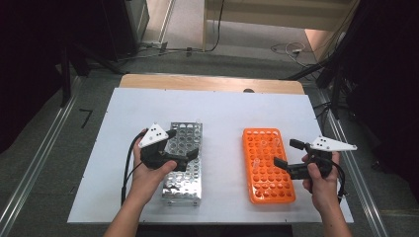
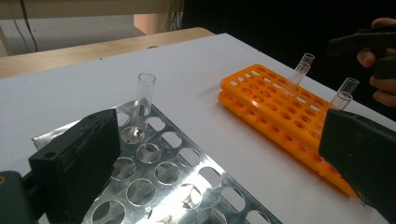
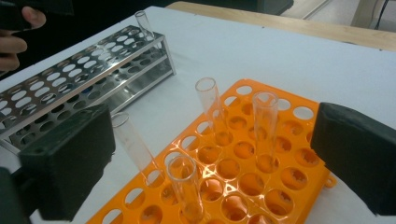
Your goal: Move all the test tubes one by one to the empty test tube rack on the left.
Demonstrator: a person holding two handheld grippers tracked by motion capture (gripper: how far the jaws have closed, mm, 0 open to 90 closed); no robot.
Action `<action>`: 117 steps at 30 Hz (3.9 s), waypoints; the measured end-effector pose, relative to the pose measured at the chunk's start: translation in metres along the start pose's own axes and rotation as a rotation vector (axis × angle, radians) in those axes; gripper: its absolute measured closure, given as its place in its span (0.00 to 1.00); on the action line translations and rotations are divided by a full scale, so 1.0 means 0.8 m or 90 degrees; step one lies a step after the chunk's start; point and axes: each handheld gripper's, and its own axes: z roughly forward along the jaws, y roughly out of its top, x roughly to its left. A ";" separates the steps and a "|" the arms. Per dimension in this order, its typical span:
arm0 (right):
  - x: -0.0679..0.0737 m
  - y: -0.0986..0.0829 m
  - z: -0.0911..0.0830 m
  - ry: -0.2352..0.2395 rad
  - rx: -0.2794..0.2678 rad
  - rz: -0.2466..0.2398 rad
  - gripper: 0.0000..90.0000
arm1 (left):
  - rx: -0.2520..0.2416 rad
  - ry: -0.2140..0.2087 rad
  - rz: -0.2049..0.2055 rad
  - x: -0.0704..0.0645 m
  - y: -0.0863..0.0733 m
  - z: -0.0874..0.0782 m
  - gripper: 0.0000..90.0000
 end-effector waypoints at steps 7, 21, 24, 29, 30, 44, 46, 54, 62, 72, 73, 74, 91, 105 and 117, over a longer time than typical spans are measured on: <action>0.002 -0.005 0.003 0.037 0.000 0.001 0.05 | 0.003 -0.006 -0.003 -0.004 -0.005 -0.001 0.00; -0.004 -0.042 0.013 0.081 0.096 -0.008 0.51 | 0.012 -0.022 -0.008 -0.009 -0.007 0.000 0.00; -0.003 -0.045 0.017 0.083 0.113 -0.017 0.59 | 0.011 -0.025 -0.007 -0.010 -0.007 0.001 0.00; 0.000 -0.048 0.023 0.067 0.130 -0.036 0.66 | 0.013 -0.028 -0.008 -0.010 -0.007 0.002 0.00; 0.001 -0.049 0.024 0.065 0.129 -0.038 0.68 | 0.014 -0.029 -0.008 -0.010 -0.007 0.003 0.00; 0.002 -0.052 0.030 0.049 0.126 -0.052 0.82 | 0.021 -0.034 -0.010 -0.014 -0.008 0.007 0.00; 0.001 -0.051 0.029 0.052 0.125 -0.044 0.82 | 0.022 -0.037 -0.011 -0.015 -0.009 0.007 0.00; 0.002 -0.040 0.019 0.055 0.122 -0.027 0.82 | 0.025 -0.041 -0.005 -0.017 -0.009 0.008 0.00; 0.002 -0.025 0.000 0.058 0.098 -0.019 0.82 | 0.021 -0.040 -0.001 -0.020 -0.007 0.005 0.00; 0.023 -0.006 -0.009 0.090 0.086 -0.050 0.82 | 0.018 -0.050 0.005 -0.027 -0.004 0.004 0.00; 0.031 -0.002 -0.007 0.101 0.091 -0.059 0.82 | 0.019 -0.049 0.006 -0.028 -0.003 0.004 0.00; 0.031 -0.002 -0.007 0.101 0.091 -0.059 0.82 | 0.019 -0.050 0.007 -0.028 -0.003 0.004 0.00; 0.082 0.011 0.033 0.172 0.109 -0.083 0.82 | 0.019 -0.094 0.022 -0.051 0.004 0.010 0.00; 0.116 0.010 0.066 0.196 0.128 -0.099 0.82 | 0.035 -0.133 0.020 -0.076 0.005 0.021 0.08; 0.134 0.008 0.084 0.209 0.145 -0.115 0.82 | 0.054 -0.177 0.045 -0.100 0.002 0.031 0.42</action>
